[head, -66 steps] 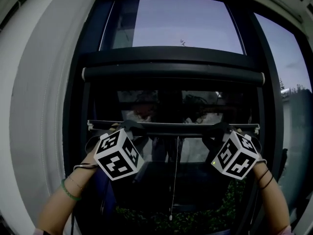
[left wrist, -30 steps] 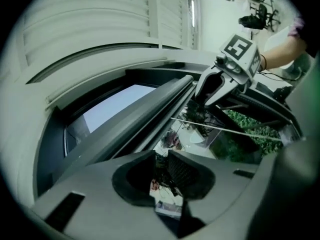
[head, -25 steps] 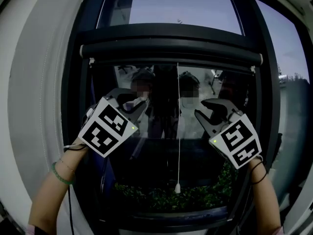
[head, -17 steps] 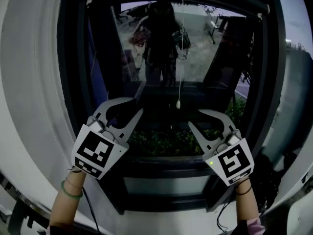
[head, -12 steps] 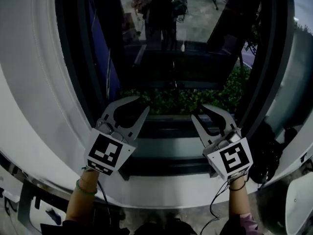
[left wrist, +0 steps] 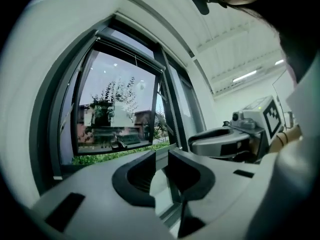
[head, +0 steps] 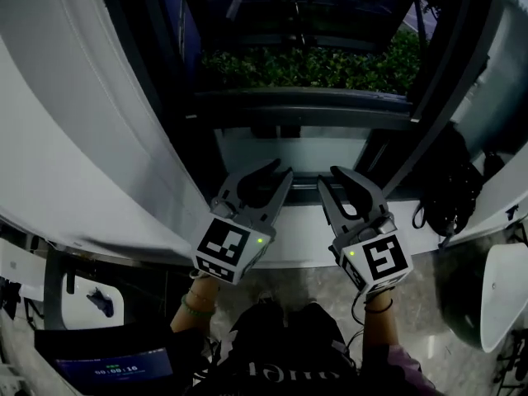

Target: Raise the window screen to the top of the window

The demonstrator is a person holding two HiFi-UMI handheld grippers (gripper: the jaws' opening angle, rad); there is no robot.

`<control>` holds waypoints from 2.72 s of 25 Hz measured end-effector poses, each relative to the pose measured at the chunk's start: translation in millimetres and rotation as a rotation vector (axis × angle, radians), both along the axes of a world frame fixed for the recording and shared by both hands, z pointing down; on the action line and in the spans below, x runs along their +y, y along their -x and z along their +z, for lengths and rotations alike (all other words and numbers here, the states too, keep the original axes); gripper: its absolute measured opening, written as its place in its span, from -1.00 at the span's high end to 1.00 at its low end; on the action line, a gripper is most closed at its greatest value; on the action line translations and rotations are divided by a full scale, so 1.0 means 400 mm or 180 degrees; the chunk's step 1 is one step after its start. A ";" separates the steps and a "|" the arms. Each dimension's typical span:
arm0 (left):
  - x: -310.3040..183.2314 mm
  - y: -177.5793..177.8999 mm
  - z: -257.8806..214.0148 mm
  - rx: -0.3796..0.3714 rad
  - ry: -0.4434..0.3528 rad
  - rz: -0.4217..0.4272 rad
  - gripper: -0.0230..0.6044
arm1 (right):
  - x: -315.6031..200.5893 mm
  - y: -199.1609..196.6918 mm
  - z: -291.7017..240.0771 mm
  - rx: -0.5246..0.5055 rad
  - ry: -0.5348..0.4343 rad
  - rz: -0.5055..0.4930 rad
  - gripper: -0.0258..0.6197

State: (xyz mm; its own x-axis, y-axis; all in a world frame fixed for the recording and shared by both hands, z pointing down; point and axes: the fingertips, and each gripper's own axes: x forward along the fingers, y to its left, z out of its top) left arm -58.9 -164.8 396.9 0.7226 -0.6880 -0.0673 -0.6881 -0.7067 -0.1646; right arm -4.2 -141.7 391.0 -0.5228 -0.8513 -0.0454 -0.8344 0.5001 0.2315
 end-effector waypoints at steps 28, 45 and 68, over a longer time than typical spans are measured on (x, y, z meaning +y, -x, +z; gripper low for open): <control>0.817 -0.251 0.352 0.0185 0.1083 -0.0536 0.68 | 0.762 -0.192 0.301 -0.0539 0.0826 -0.0350 0.61; 1.229 0.106 0.414 0.0208 0.1273 -0.0334 0.69 | 1.160 0.124 0.380 -0.0734 0.0999 0.0055 0.68; 1.341 0.046 0.357 0.0365 0.1215 -0.0337 0.68 | 1.287 0.046 0.328 -0.0584 0.0857 0.0203 0.81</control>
